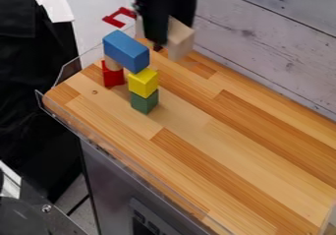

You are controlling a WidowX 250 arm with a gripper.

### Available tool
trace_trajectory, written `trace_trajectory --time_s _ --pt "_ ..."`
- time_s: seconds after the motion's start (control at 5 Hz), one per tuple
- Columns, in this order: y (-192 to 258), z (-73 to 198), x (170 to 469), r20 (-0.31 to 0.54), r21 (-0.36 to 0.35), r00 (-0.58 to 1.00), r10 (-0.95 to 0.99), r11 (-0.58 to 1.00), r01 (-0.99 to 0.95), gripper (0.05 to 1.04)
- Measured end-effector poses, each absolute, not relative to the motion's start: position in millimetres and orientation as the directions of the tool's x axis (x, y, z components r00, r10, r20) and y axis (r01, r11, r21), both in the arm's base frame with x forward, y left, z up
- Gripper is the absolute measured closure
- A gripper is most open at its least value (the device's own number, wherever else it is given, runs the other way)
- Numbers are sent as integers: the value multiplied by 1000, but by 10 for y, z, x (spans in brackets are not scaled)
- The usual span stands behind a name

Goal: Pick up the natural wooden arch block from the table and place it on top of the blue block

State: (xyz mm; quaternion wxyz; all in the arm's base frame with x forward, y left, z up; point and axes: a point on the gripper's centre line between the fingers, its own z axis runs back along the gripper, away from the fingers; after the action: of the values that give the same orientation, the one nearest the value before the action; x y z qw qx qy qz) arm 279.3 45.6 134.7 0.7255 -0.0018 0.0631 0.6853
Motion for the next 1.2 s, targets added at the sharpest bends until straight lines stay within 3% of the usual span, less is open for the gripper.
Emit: trace_trajectory --time_s 0.2,0.6,1.2 --pt "707 1413 2803 -90 56 14 996 19 -998 491" --pt "971 1310 2864 -113 73 -1 994 8 -997 491" --pt "1031 1181 2819 -118 112 7 993 20 -993 491"
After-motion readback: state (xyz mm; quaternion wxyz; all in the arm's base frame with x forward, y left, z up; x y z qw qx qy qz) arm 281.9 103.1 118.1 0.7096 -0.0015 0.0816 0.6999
